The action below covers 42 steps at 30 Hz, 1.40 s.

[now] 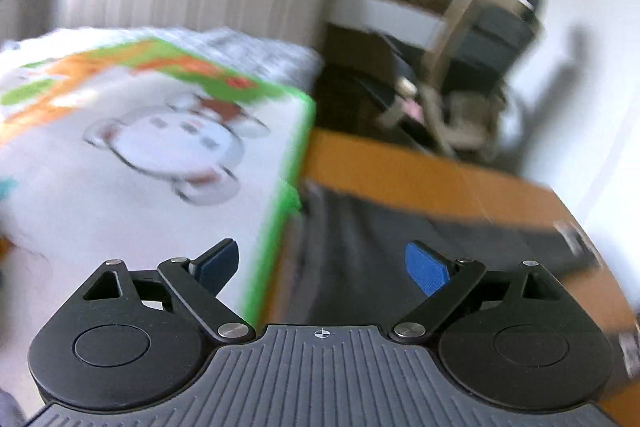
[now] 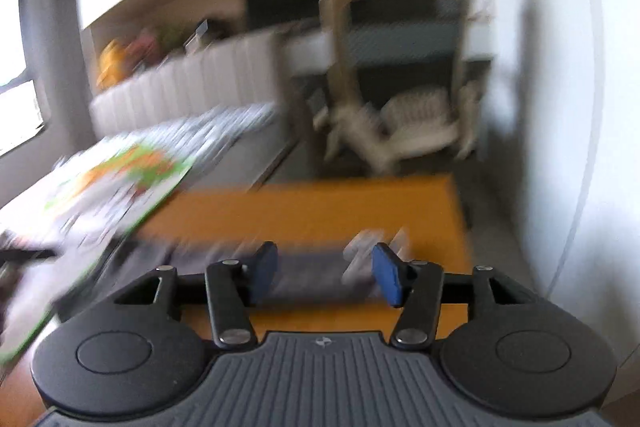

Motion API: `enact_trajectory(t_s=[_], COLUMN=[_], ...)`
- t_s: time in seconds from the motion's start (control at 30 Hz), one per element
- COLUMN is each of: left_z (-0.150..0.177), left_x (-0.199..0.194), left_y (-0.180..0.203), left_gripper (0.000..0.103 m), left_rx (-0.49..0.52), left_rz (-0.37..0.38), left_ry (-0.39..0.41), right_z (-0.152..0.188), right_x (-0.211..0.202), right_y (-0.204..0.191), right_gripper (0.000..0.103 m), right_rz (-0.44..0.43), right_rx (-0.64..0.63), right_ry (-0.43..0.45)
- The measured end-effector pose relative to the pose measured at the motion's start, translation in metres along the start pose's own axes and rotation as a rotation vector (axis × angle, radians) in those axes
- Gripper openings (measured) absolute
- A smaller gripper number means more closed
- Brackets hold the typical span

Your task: Fold clothes

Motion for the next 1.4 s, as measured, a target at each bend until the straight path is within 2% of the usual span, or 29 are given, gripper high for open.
enact_trajectory(t_s=[0.13,0.2,0.23,0.3,0.47,0.57,0.7,0.83,0.9,0.93,1.0,1.07,1.3,1.4], left_z=[0.025,0.039,0.046,0.054,0.061,0.059,0.056,0.056,0.056,0.057,0.057,0.061,0.084,0.094], left_x=[0.017,0.031,0.038,0.041,0.04,0.038,0.04,0.041,0.038,0.037,0.036,0.031,0.01,0.001], left_y=[0.028,0.034,0.036,0.037,0.044,0.043,0.045,0.05,0.051,0.051,0.052,0.056,0.082,0.093], left_gripper=[0.097,0.098,0.098,0.1,0.101,0.103,0.103,0.103,0.103,0.103,0.103,0.103,0.103,0.103], left_rx=[0.073,0.076,0.075,0.1,0.154,0.146,0.129,0.104,0.076,0.066,0.056,0.051,0.103,0.132], left_rz=[0.103,0.093,0.085,0.071,0.044,0.047,0.024,-0.014,-0.022,-0.027,-0.049,-0.07,-0.096,-0.078], left_ry=[-0.074,-0.116,-0.137,-0.121,-0.114,-0.11,-0.1,-0.081,-0.063,-0.057,-0.047,-0.041,-0.062,-0.086], right_z=[0.062,0.083,0.085,0.086,0.062,0.057,0.053,0.052,0.053,0.053,0.055,0.058,0.084,0.098], right_x=[-0.007,-0.006,-0.005,0.0,0.039,0.055,0.071,0.069,0.062,0.057,0.047,0.04,0.017,0.006], right_y=[-0.034,-0.043,-0.044,-0.045,-0.029,-0.024,-0.022,-0.023,-0.027,-0.031,-0.04,-0.047,-0.065,-0.069], right_gripper=[0.055,0.056,0.056,0.057,0.057,0.058,0.069,0.081,0.099,0.102,0.103,0.103,0.103,0.103], right_rz=[-0.103,-0.123,-0.113,-0.087,0.025,0.056,0.079,0.09,0.101,0.111,0.15,0.203,0.171,0.155], right_rx=[-0.106,-0.148,-0.174,-0.211,-0.205,-0.197,-0.186,-0.127,-0.108,-0.111,-0.123,-0.119,-0.01,0.037], right_ry=[-0.162,-0.218,-0.212,-0.203,-0.179,-0.153,-0.125,-0.106,-0.064,-0.025,0.033,0.052,-0.054,-0.105])
Point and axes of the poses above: each gripper's, at about its wrist camera, not at the fingertips, and x roughly the way its jaws point, y to its right, z to its underside, the point moved 4 cm from there along x, roughly the way its jaws point, and after that the axes turned 7 degrees about z, right-handed, at the moved point
